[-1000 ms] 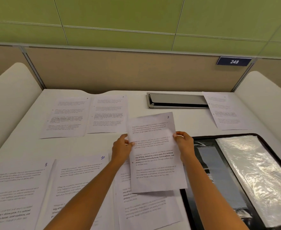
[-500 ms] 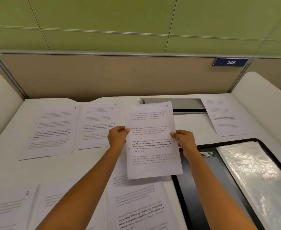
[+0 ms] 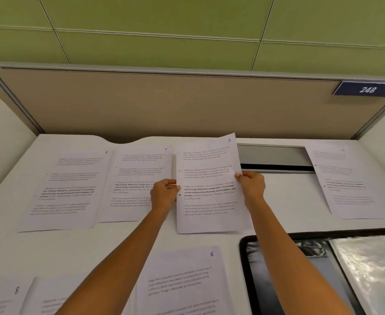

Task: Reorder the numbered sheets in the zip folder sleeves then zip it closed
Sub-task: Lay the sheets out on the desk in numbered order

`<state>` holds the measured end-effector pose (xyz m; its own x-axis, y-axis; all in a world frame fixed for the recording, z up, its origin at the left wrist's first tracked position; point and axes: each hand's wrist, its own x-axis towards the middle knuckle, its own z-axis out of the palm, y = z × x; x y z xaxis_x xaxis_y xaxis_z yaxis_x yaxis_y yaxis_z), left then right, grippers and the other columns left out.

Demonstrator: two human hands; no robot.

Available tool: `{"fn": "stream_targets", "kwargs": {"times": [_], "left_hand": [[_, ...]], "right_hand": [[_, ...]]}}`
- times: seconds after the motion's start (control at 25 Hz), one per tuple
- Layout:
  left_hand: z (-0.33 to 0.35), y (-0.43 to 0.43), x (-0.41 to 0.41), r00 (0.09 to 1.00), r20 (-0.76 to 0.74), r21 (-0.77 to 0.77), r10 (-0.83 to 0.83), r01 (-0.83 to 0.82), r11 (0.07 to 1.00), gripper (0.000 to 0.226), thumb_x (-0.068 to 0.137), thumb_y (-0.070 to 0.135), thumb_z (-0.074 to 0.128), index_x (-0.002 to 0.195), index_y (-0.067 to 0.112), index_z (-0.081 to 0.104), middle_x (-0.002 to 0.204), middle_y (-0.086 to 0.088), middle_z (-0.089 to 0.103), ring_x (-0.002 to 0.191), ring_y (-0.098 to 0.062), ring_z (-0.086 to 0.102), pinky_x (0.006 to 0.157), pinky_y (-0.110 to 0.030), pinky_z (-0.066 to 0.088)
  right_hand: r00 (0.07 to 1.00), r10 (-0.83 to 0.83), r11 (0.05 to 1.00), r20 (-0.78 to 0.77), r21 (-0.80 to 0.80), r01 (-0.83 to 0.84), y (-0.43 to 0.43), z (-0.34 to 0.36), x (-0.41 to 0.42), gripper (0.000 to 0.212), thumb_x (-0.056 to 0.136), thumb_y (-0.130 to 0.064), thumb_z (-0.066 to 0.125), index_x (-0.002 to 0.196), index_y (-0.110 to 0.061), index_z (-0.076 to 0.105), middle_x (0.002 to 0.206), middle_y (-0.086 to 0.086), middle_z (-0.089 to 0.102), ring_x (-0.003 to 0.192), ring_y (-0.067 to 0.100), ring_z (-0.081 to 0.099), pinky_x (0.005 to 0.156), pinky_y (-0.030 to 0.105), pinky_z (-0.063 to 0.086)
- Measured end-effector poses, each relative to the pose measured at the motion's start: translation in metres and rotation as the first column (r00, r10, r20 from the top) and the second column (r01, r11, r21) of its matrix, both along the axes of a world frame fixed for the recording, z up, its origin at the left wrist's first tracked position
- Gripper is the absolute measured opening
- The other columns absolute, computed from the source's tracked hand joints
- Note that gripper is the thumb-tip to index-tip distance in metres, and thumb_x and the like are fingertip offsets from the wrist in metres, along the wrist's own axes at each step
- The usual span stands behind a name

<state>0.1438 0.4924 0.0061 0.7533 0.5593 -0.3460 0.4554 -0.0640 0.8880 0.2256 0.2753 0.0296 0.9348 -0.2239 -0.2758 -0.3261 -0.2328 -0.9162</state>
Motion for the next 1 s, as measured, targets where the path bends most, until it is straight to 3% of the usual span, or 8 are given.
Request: {"fn": "stream_targets", "kwargs": {"times": [0.24, 0.44, 0.68, 1.0], "left_hand": [[-0.012, 0.006, 0.032, 0.998, -0.037, 0.155, -0.041, 0.046, 0.987, 0.026, 0.083, 0.013, 0.074, 0.109, 0.009, 0.069, 0.102, -0.009, 0.072, 0.091, -0.026, 0.068, 0.086, -0.045, 0.057], [-0.014, 0.006, 0.040, 0.993, -0.062, 0.296, -0.103, 0.117, 0.948, 0.036, 0.086, 0.009, 0.070, 0.121, 0.006, 0.064, 0.112, -0.011, 0.069, 0.101, -0.025, 0.066, 0.088, -0.029, 0.050], [-0.013, -0.002, 0.037, 0.976, -0.078, 0.454, -0.204, 0.217, 0.864, 0.042, 0.091, 0.008, 0.063, 0.132, 0.004, 0.055, 0.124, -0.014, 0.064, 0.110, -0.030, 0.062, 0.093, -0.035, 0.049], [-0.016, -0.009, 0.033, 0.955, -0.141, 0.535, -0.261, 0.295, 0.791, 0.044, 0.095, 0.011, 0.056, 0.138, 0.005, 0.048, 0.137, -0.013, 0.054, 0.124, -0.029, 0.052, 0.103, -0.039, 0.044]], "right_hand": [[1.000, -0.002, 0.995, 0.010, -0.096, 0.003, 0.015, -0.014, 0.029, 0.011, 0.094, -0.015, 0.060, 0.095, -0.008, 0.070, 0.087, 0.006, 0.069, 0.070, 0.020, 0.063, 0.068, 0.030, 0.050], [1.000, -0.022, 0.994, 0.011, -0.106, 0.023, 0.019, -0.023, 0.034, 0.010, 0.092, -0.014, 0.061, 0.088, -0.010, 0.069, 0.085, 0.005, 0.069, 0.074, 0.024, 0.066, 0.074, 0.034, 0.056], [0.999, -0.037, 0.993, 0.015, -0.109, 0.039, 0.019, -0.027, 0.034, 0.010, 0.092, -0.015, 0.062, 0.092, -0.009, 0.070, 0.090, 0.007, 0.071, 0.079, 0.027, 0.067, 0.077, 0.037, 0.057], [0.999, -0.024, 0.990, 0.030, -0.136, 0.027, 0.019, -0.025, 0.039, 0.015, 0.092, -0.017, 0.063, 0.098, -0.006, 0.072, 0.094, 0.008, 0.072, 0.080, 0.026, 0.069, 0.081, 0.040, 0.058]]}}
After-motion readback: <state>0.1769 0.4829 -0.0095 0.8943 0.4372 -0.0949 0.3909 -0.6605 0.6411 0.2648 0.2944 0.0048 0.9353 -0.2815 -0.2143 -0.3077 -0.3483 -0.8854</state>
